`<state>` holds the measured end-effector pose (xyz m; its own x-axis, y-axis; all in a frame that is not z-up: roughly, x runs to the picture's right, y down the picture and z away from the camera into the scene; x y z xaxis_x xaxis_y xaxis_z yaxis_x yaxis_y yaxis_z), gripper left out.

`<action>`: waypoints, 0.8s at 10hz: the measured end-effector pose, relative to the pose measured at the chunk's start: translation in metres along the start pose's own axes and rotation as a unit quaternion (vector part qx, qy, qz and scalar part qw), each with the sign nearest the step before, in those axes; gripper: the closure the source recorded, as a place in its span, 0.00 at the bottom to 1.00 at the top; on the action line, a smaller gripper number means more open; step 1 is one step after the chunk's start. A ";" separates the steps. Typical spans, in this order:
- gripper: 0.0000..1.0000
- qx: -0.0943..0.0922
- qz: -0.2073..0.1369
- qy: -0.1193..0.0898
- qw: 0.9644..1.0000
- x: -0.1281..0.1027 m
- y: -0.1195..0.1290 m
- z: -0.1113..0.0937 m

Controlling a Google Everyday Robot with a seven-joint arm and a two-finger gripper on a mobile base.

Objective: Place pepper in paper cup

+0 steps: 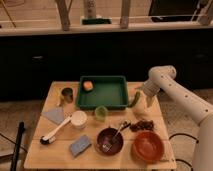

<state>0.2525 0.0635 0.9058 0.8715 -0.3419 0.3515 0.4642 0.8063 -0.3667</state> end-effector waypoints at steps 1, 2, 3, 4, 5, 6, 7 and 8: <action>0.20 -0.006 -0.010 -0.003 1.000 -0.003 -0.005 0.007; 0.20 -0.015 -0.018 -0.007 1.000 -0.006 -0.007 0.015; 0.20 -0.027 -0.024 -0.012 0.999 -0.009 -0.006 0.025; 0.20 -0.035 -0.030 -0.015 0.999 -0.010 -0.006 0.032; 0.22 -0.045 -0.034 -0.018 0.998 -0.010 -0.003 0.040; 0.28 -0.050 -0.037 -0.021 0.998 -0.010 -0.004 0.046; 0.40 -0.057 -0.040 -0.026 0.997 -0.010 -0.003 0.053; 0.51 -0.064 -0.041 -0.029 0.997 -0.008 -0.002 0.057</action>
<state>0.2353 0.0925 0.9527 0.8208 -0.3735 0.4321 0.5534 0.7073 -0.4398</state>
